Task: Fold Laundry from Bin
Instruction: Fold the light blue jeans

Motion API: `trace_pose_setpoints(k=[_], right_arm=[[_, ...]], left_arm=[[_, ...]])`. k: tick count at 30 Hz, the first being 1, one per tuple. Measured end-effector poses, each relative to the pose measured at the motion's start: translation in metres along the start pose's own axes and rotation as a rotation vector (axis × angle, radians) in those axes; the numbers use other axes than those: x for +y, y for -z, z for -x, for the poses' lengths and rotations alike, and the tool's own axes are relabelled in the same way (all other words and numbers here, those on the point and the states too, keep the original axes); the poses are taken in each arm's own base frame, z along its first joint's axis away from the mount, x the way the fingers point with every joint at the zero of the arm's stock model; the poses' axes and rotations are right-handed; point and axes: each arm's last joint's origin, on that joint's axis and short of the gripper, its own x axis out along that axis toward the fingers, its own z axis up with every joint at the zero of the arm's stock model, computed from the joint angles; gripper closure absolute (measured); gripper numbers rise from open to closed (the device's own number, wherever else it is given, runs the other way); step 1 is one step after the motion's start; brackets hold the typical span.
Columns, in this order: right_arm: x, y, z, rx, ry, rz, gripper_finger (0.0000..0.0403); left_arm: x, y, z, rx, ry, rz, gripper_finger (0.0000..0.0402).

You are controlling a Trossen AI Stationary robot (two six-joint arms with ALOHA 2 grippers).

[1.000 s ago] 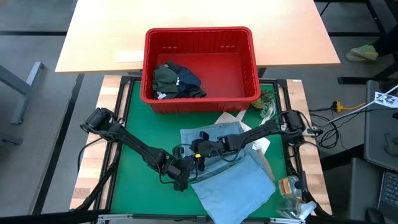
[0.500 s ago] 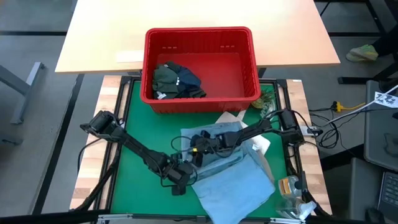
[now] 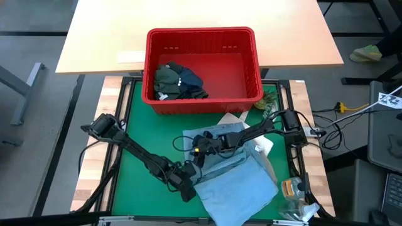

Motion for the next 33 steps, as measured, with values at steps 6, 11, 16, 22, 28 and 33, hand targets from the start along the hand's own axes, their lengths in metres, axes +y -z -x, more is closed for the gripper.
trace_pose_setpoints(k=[6,11,16,22,28,33], right_arm=[[-0.006,-0.001,-0.001,-0.019,0.068,-0.002,0.021],[-0.005,-0.001,-0.001,-0.025,0.073,0.004,0.021],[-0.003,-0.003,0.004,-0.006,0.018,0.035,0.021],[0.004,-0.017,0.028,-0.01,-0.042,0.058,0.021],[0.01,-0.026,0.058,0.06,-0.122,0.069,0.021],[0.023,-0.018,0.09,0.169,-0.112,0.122,0.021]], left_arm=[[-0.007,0.004,0.002,0.039,0.057,0.121,0.0401],[-0.006,0.007,0.003,0.017,0.031,0.106,0.0401],[-0.005,0.011,0.011,0.024,-0.004,0.072,0.0401],[-0.003,0.005,0.025,-0.014,-0.032,0.05,0.0401],[-0.001,-0.004,0.045,-0.122,-0.074,0.005,0.0401],[0.001,-0.011,0.047,-0.17,-0.096,-0.022,0.0401]])
